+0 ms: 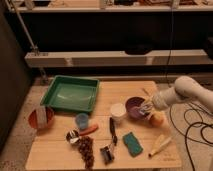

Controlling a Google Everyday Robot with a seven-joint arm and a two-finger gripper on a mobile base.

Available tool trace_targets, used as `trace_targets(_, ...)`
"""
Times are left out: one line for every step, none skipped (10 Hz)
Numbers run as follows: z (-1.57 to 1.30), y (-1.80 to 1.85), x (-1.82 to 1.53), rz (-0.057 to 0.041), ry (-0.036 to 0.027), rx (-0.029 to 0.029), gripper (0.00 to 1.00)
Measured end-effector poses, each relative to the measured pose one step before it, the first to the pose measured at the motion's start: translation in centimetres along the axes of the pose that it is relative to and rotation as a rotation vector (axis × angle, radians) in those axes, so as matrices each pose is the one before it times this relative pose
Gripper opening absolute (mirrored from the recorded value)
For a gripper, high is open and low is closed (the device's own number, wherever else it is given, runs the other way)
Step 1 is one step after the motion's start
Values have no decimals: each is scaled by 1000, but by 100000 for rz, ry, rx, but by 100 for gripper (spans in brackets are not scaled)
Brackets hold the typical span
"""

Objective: Place towel in purple bowl

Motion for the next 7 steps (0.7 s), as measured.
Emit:
trace_targets(377, 36, -198, -381, -1144, -1855, 33)
trace_targets(288, 142, -121, -701, -1194, -1596, 43)
trace_targets(263, 57, -271, -1586, -1399, -1128, 55)
trace_targets(210, 9, -223, -1413, -935, -842, 63)
trace_targets(197, -79, -242, -1279, -810, -620, 65)
trace_targets(155, 15, -108, -563, -668, -393, 65)
trace_targets(-48, 0, -5, 10, 23, 29, 65)
